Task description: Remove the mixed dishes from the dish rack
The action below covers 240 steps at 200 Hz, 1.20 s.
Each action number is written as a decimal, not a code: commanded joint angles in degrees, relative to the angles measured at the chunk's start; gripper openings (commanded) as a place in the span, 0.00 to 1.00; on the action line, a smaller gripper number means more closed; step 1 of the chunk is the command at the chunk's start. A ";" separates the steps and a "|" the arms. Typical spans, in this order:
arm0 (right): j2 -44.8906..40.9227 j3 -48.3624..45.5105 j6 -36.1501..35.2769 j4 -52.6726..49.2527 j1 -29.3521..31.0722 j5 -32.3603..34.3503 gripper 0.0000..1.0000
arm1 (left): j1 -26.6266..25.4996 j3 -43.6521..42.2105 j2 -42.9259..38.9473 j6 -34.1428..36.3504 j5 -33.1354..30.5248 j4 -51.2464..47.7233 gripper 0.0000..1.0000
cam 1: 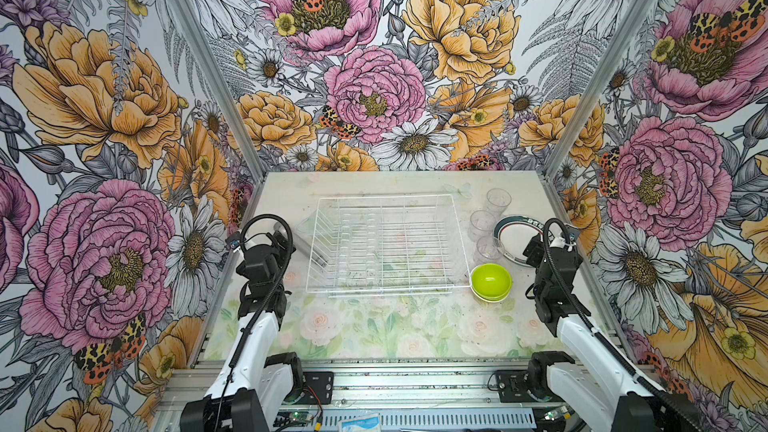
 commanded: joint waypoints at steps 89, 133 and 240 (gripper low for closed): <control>11.06 -1.28 2.70 11.60 -5.22 -8.94 0.85 | 0.96 2.84 11.95 2.48 18.41 8.16 0.99; 12.21 -0.56 2.24 12.59 -5.63 -8.98 0.85 | 0.97 5.81 15.71 2.73 17.31 5.87 0.99; 14.79 -1.18 2.73 17.20 -6.60 -9.12 0.85 | 0.75 18.49 29.65 7.10 16.72 -3.36 0.99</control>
